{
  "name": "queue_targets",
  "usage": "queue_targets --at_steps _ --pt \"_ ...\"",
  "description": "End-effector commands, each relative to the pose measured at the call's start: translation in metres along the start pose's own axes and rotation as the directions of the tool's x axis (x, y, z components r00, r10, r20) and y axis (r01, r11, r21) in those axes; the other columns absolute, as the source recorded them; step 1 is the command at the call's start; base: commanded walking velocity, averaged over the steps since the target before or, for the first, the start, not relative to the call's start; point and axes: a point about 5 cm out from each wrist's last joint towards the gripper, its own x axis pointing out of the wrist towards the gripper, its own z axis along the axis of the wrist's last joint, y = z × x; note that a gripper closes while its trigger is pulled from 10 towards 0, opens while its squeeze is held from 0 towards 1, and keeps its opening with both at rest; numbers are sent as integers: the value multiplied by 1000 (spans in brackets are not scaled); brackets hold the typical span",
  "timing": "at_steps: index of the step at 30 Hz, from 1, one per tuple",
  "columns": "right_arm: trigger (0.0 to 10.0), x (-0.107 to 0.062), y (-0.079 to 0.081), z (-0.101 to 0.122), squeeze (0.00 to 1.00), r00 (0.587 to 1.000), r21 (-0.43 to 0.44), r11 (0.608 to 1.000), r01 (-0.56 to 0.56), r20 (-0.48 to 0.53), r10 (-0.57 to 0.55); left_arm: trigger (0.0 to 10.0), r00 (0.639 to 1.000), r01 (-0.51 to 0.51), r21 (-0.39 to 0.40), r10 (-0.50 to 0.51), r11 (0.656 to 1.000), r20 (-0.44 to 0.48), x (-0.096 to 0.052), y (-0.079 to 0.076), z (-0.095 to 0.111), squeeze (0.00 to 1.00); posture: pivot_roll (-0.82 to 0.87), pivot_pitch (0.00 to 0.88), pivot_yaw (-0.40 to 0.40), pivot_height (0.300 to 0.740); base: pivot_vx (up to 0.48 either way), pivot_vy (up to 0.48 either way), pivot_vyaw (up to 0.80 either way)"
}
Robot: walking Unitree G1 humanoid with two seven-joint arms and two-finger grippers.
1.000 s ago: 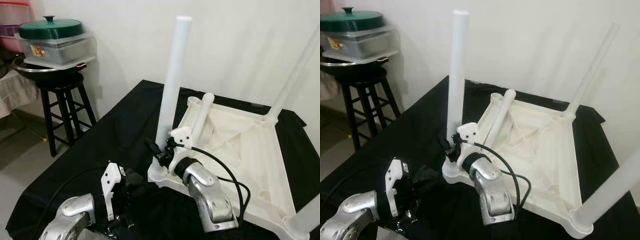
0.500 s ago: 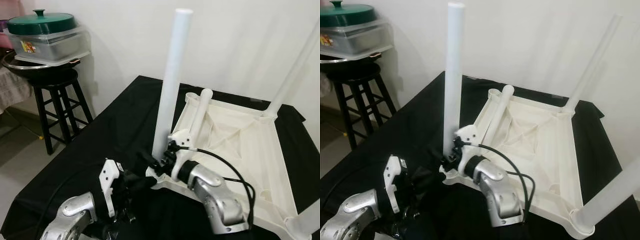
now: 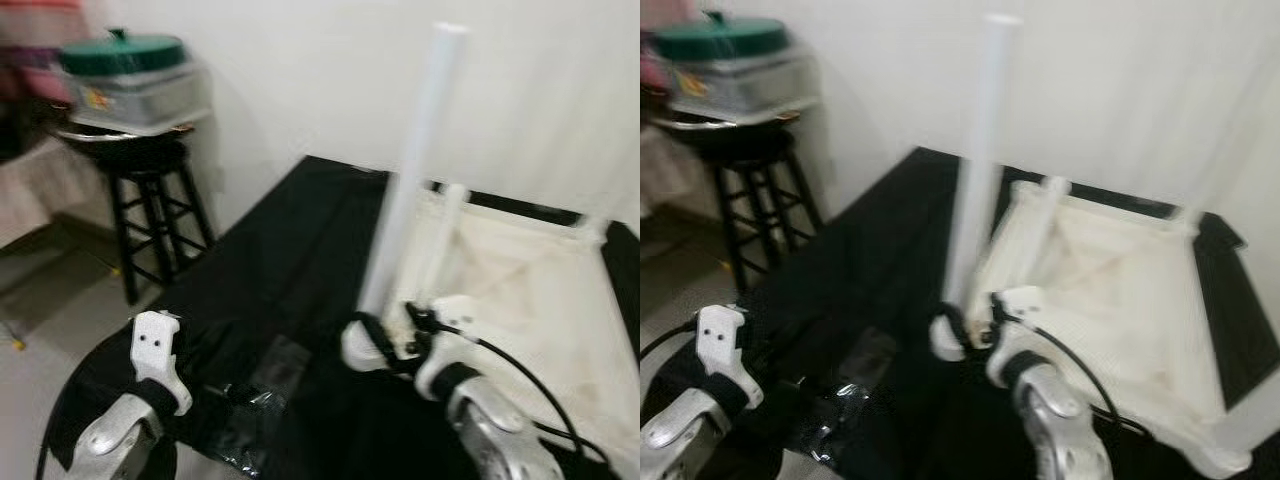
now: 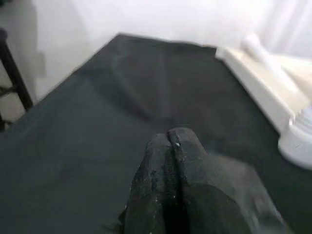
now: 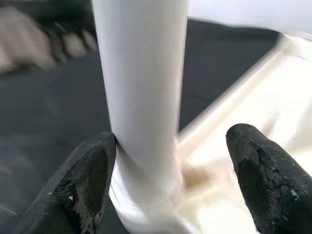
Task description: Building children table
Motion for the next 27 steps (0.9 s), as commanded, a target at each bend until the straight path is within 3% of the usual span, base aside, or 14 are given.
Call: queue_targets --at_steps 1,5,9,11,13,16,17,19,21,27 --pt "10000 -2 -9 -8 0 997 -36 997 72 -30 -73 10000 999 28 5 -28 1000 -21 3 -10 -4 0 -46 0 -61 740 0 0 0" --pt "10000 -5 -12 -12 0 995 -53 995 90 -40 -92 10000 1000 26 32 -26 999 -17 6 -9 -2 0 -47 0 -55 740 0 0 0" --pt "10000 -8 -6 -10 0 999 -69 997 38 -27 -40 10000 999 31 47 -30 998 -18 7 -8 -1 0 -57 0 -48 740 0 0 0" --pt "10000 -12 6 -5 0 996 -70 994 -86 -2 86 10000 999 46 59 -45 997 -24 8 -9 0 0 -57 0 -47 740 0 0 0" --pt "10000 -15 10 -1 0 992 -86 989 -124 6 125 10000 998 54 81 -52 995 -37 9 -12 1 0 -58 0 -46 740 0 0 0" --pt "10000 -15 10 -1 0 992 -86 989 -124 6 125 10000 998 54 81 -52 995 -37 9 -12 1 0 -58 0 -46 740 0 0 0" --pt "10000 -15 2 -1 0 999 -82 996 -35 7 36 10000 998 56 87 -52 995 -47 9 -13 1 0 -60 0 -48 740 0 0 0" --pt "10000 -15 2 -1 0 999 -82 996 -35 7 36 10000 998 56 87 -52 995 -47 9 -13 1 0 -60 0 -48 740 0 0 0" --pt "10000 -15 -3 -4 0 999 -66 997 37 1 -37 10000 997 59 79 -55 995 -49 9 -14 0 0 -65 0 -45 740 0 0 0" --pt "10000 -16 -3 -7 0 999 -56 997 46 -7 -46 10000 997 64 73 -60 995 -51 10 -14 0 0 -65 0 -44 740 0 0 0"
